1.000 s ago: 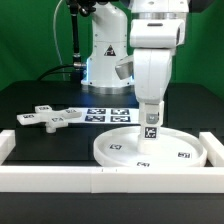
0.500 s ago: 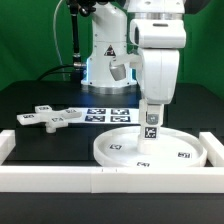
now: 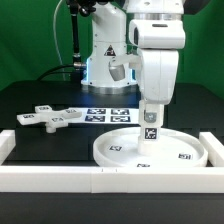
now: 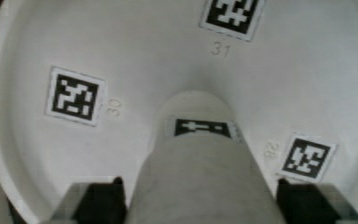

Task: Assemble round table

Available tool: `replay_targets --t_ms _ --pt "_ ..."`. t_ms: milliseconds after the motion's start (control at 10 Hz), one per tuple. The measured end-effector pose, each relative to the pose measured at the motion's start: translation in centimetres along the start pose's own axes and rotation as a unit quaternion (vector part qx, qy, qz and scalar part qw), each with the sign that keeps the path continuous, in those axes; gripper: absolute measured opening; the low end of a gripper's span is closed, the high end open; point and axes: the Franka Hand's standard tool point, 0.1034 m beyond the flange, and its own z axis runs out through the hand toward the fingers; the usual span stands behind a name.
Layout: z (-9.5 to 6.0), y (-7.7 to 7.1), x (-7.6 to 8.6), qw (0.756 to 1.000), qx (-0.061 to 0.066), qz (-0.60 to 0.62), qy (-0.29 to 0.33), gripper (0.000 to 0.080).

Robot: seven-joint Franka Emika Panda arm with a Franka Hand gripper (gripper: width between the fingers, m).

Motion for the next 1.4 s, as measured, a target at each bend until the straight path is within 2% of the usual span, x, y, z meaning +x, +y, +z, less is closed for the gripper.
replay_targets --t_ms 200,500,800,1000,1300,1400 --pt "0.02 -0.02 0.01 1.000 0.000 0.009 0.000 0.0407" --pt "-0.02 -0.11 0.49 0.976 0.001 0.218 0.000 0.0409" --pt "-0.07 -0.12 0.48 0.923 0.001 0.385 0.000 0.0409" --pt "-0.01 -0.15 0.46 0.904 0.002 0.427 0.000 0.0409" --pt "0.02 -0.17 0.47 0.863 0.002 0.505 0.001 0.0409" --pt "0.04 -0.16 0.48 0.827 0.005 0.562 0.006 0.0409"
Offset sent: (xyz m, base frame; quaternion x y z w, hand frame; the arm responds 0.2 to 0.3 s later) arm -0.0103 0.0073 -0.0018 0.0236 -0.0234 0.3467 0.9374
